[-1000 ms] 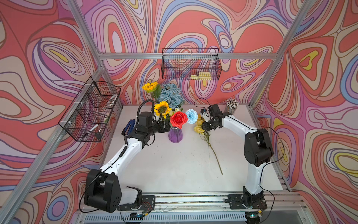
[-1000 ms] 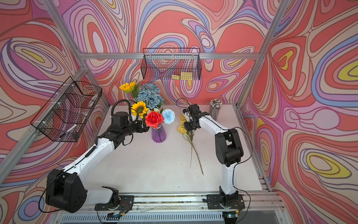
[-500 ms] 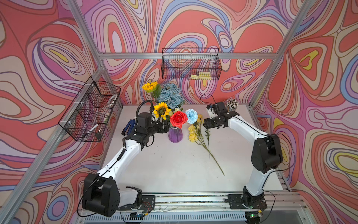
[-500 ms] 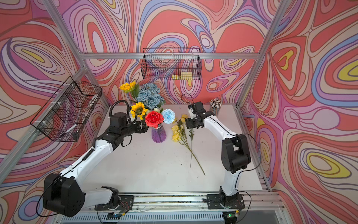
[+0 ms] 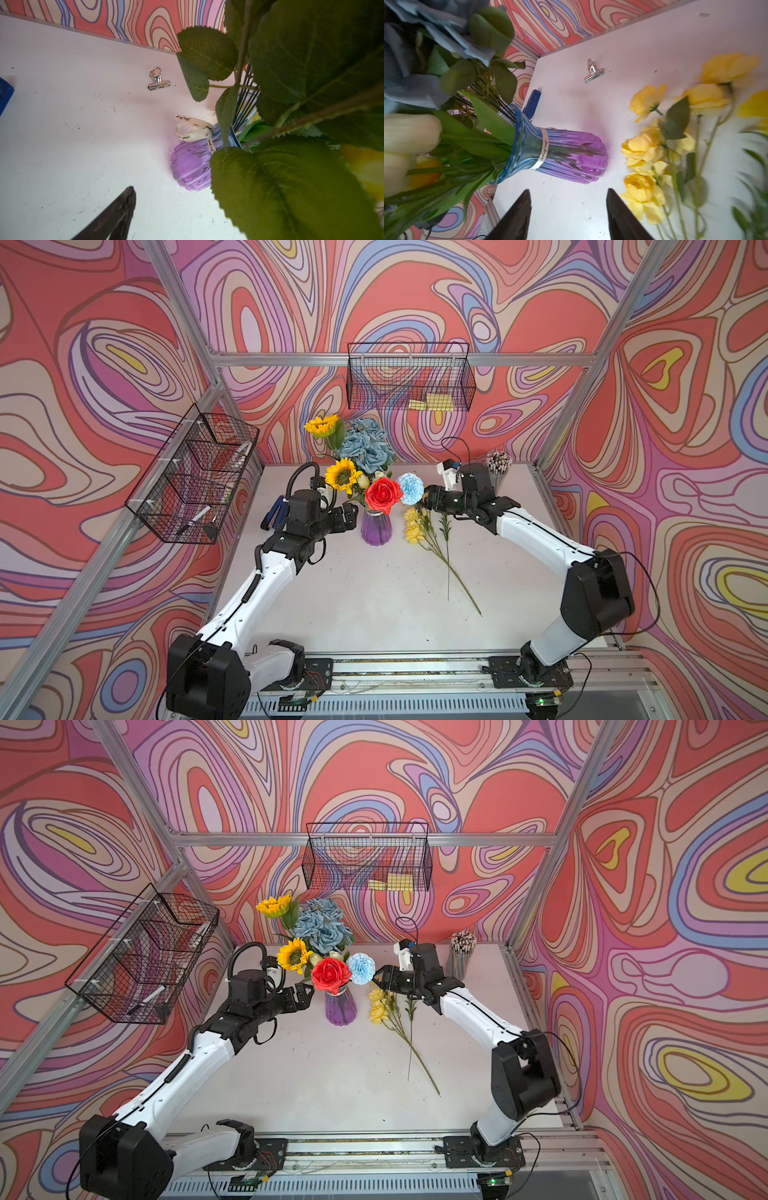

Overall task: Pick out yellow flowers from the vase
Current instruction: Adjust the vase at the center of the board.

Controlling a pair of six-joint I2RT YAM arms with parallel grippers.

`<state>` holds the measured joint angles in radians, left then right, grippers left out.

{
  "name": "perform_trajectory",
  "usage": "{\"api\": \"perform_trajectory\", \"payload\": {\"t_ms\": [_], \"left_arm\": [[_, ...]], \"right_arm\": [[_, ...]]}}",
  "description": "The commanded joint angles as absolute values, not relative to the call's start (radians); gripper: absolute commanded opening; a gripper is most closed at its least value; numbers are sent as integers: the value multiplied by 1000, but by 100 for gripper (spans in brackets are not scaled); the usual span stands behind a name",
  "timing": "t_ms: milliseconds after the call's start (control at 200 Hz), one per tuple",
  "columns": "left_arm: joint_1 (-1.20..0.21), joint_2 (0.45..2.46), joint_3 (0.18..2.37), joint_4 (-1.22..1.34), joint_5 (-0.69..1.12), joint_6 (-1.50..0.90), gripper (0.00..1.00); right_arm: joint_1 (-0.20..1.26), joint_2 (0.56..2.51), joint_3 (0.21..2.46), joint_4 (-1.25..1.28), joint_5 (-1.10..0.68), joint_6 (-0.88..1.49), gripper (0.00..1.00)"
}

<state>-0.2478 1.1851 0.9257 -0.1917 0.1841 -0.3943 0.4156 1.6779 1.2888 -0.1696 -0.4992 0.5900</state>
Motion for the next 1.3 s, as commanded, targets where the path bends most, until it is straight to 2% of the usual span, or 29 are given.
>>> {"api": "perform_trajectory", "payload": {"t_ms": [0,290,706,1292], "left_arm": [[-243,1194,936,-241,158,-381,90],[-193,1196,917,-233,189,-404,91],[-148,1149,892,-247,188,-399,91],[-112,1136,874,-221,256,-401,89]], "right_arm": [[439,1714,1351,-115,-549,639,52],[475,1749,1414,-134,-568,640,48],[505,1897,1635,-420,-483,498,44],[518,1992,1779,-532,-511,454,37]]}}
